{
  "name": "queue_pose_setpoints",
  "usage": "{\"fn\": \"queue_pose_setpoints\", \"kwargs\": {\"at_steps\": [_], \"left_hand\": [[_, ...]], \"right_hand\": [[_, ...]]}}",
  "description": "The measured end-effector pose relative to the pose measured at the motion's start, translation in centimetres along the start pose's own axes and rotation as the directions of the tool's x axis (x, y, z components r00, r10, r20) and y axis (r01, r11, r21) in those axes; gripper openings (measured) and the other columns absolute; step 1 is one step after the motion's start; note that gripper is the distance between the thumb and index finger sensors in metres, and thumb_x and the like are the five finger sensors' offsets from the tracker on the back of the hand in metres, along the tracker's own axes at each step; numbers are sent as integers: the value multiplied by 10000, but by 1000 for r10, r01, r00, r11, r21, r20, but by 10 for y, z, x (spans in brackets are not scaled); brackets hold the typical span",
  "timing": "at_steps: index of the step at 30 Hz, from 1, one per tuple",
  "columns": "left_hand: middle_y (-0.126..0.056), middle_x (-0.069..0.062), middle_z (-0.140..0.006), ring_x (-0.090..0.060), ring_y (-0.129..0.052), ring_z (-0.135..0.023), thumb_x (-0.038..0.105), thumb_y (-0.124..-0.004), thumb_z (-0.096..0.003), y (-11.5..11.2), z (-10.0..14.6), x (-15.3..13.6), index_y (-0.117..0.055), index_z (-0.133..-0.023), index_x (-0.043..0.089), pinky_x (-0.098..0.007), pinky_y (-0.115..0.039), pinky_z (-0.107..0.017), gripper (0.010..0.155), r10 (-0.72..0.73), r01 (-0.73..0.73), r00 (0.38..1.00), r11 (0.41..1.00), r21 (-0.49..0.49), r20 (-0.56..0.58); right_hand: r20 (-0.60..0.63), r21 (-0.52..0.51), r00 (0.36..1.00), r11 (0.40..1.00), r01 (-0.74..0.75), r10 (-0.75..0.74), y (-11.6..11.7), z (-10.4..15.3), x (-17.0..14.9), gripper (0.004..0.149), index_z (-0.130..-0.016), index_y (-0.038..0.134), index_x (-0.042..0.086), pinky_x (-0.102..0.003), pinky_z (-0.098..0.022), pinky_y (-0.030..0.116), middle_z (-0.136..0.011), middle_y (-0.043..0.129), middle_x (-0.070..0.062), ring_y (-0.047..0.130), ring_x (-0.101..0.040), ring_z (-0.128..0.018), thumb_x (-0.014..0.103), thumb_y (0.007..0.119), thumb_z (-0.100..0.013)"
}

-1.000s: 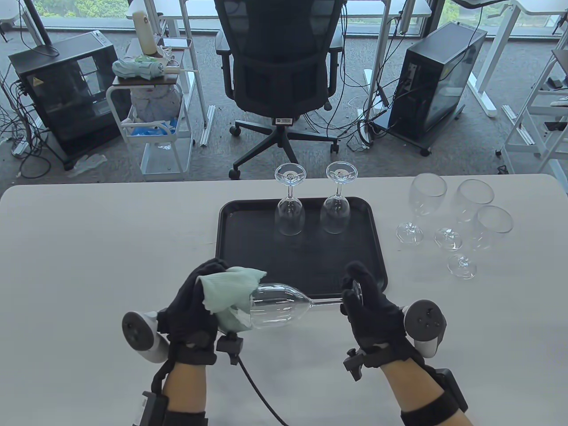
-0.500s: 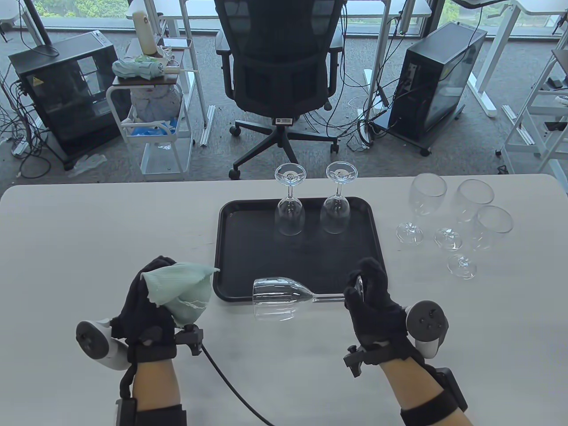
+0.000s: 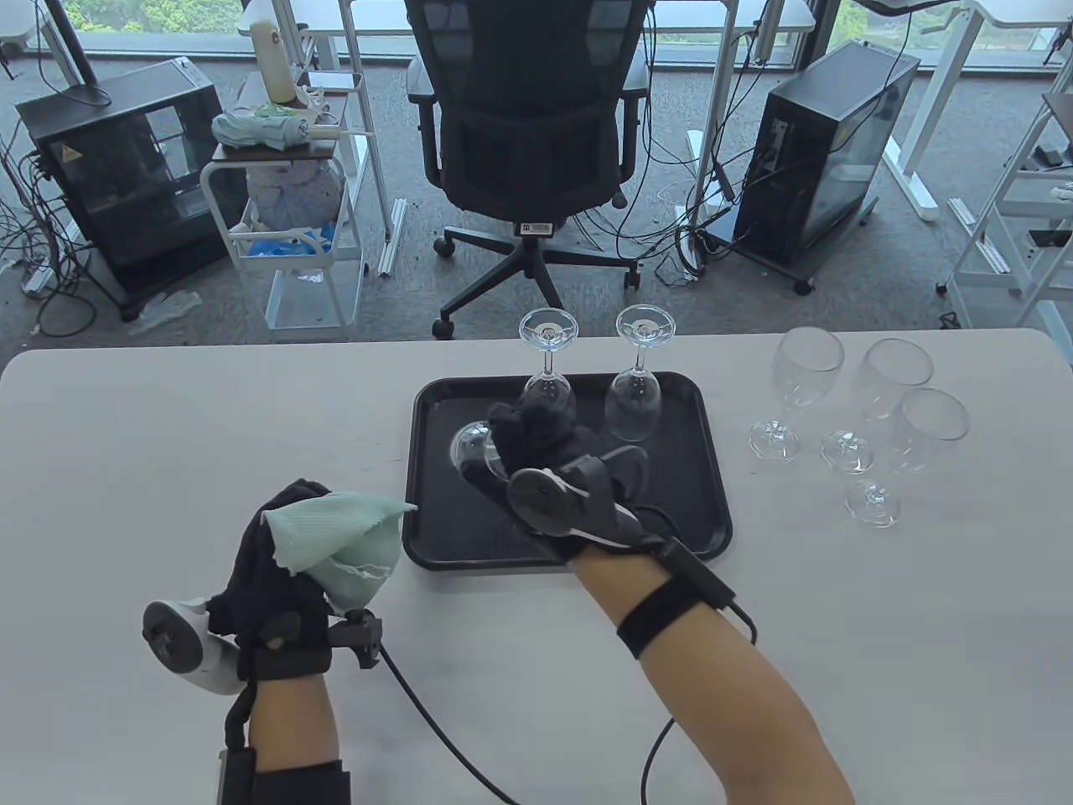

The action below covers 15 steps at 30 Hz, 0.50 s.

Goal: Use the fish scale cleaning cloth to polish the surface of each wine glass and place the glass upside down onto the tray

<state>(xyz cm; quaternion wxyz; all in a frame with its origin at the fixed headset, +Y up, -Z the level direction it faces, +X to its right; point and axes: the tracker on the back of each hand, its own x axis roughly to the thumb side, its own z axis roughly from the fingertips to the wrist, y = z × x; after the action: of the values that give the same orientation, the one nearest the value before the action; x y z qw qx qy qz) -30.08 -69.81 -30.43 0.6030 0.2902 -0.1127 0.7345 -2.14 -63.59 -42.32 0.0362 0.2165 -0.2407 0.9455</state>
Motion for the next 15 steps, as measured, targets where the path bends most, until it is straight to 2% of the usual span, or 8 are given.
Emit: {"fn": "queue_pose_setpoints", "kwargs": {"at_steps": [3, 7, 13, 15], "left_hand": [[-798, -80, -1001, -362, -844, -882, 529, -668, -576, 1, 1, 0, -804, -916, 187, -651, -747, -640, 500, -7, 7, 1000, 1000, 5, 2], [-800, -82, -1000, -361, -847, -880, 529, -668, -576, 2, 1, 0, -805, -915, 186, -650, -748, -639, 501, 8, -8, 1000, 1000, 11, 3], [-797, -80, -1002, -361, -846, -881, 531, -666, -577, 1, 0, 1, -801, -918, 188, -649, -750, -638, 502, 15, -15, 1000, 1000, 16, -4], [-796, -80, -1003, -361, -843, -884, 529, -666, -578, 2, -1, 0, -801, -918, 186, -649, -749, -638, 502, 19, -19, 1000, 1000, 19, -5]], "right_hand": [[-50, 56, 998, 998, -40, 43, 28, -24, 19, 779, -992, 312, 277, -417, -402, 815, -1008, 500, -196, 826, -305, -609, 723, 741, -519], [-98, 90, 991, 992, -84, 93, 47, -45, 31, 764, -985, 348, 270, -410, -391, 823, -1006, 510, -195, 835, -301, -602, 727, 744, -518], [-194, 143, 975, 987, -79, 107, 55, -71, 33, 730, -990, 431, 285, -414, -420, 832, -1038, 518, -173, 843, -306, -642, 732, 753, -511], [-218, 167, 971, 984, -61, 97, 56, -78, 33, 743, -1048, 422, 314, -456, -498, 809, -1114, 410, -176, 800, -376, -764, 732, 734, -517]]}}
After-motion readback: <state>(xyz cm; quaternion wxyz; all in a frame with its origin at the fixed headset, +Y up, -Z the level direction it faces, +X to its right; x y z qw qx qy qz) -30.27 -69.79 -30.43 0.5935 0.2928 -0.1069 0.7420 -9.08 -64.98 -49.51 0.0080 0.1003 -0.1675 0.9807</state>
